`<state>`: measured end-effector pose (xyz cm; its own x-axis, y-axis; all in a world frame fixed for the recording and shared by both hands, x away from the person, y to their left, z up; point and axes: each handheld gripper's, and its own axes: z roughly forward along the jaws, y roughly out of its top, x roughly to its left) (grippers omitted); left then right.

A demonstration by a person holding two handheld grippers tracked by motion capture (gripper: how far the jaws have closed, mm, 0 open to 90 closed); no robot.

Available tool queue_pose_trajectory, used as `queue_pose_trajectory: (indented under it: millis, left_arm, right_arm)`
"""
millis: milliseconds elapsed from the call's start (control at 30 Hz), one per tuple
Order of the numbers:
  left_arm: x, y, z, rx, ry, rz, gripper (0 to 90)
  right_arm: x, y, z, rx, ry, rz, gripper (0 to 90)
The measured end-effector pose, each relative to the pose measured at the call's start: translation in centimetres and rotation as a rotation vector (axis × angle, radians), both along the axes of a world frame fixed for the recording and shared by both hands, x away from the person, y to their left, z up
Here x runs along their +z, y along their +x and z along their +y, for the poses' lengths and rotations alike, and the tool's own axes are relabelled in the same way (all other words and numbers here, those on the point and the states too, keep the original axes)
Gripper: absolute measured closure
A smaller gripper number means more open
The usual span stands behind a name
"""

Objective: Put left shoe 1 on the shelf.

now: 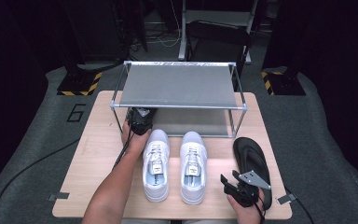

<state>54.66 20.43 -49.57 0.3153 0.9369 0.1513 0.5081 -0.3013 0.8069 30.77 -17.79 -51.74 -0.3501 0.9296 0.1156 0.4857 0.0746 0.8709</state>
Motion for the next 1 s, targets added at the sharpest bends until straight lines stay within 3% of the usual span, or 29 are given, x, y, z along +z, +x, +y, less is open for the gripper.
queue_pose_trajectory:
  millis: [133,167,200,233,267,400,433,500,767,833,933,1000]
  left_arm:
    - [0.0,-0.3,0.3,0.008,0.003,0.008,55.8]
    - [-0.1,-0.6,0.2,0.027,-0.038,-0.001,55.8]
    - [0.0,-0.8,0.2,0.021,-0.039,-0.006,55.8]
    - [0.1,-1.1,0.2,0.019,-0.046,0.018,55.7]
    - [0.2,-1.2,0.3,0.019,-0.038,-0.005,55.7]
    - [0.6,-1.9,0.5,0.006,-0.059,-0.012,55.8]
    - [0.6,-2.0,0.5,0.005,-0.059,-0.027,55.7]
    - [0.9,-2.2,0.9,-0.021,-0.019,-0.034,55.7]
    - [0.7,-3.6,1.4,-0.024,-0.034,-0.043,55.8]
    - [0.8,-3.9,1.5,-0.034,-0.029,-0.028,55.7]
    - [1.0,-4.6,1.4,-0.035,-0.040,-0.052,55.7]
    - [1.2,-4.9,1.5,-0.045,-0.023,-0.059,55.6]
  right_arm:
    - [0.1,0.1,0.3,0.006,-0.007,-0.005,44.0]
    - [0.1,0.0,0.4,0.001,-0.004,-0.004,44.0]
    - [0.1,0.1,0.4,0.000,-0.006,-0.008,44.0]
    - [0.1,0.0,0.4,-0.002,-0.004,-0.007,44.0]
    - [0.1,0.1,0.3,0.005,-0.007,-0.006,44.0]
    - [0.1,0.1,0.3,0.003,0.002,-0.004,44.0]
    - [0.2,0.0,0.3,-0.002,-0.002,-0.007,44.0]
    - [0.2,0.0,0.3,0.002,-0.006,-0.006,44.0]
    - [0.1,0.0,0.4,-0.003,-0.005,-0.007,44.0]
    - [0.1,0.1,0.4,0.006,-0.010,-0.002,44.0]
    - [0.1,0.0,0.4,0.012,-0.008,-0.002,44.0]
    - [0.1,0.0,0.5,0.013,-0.009,0.000,43.9]
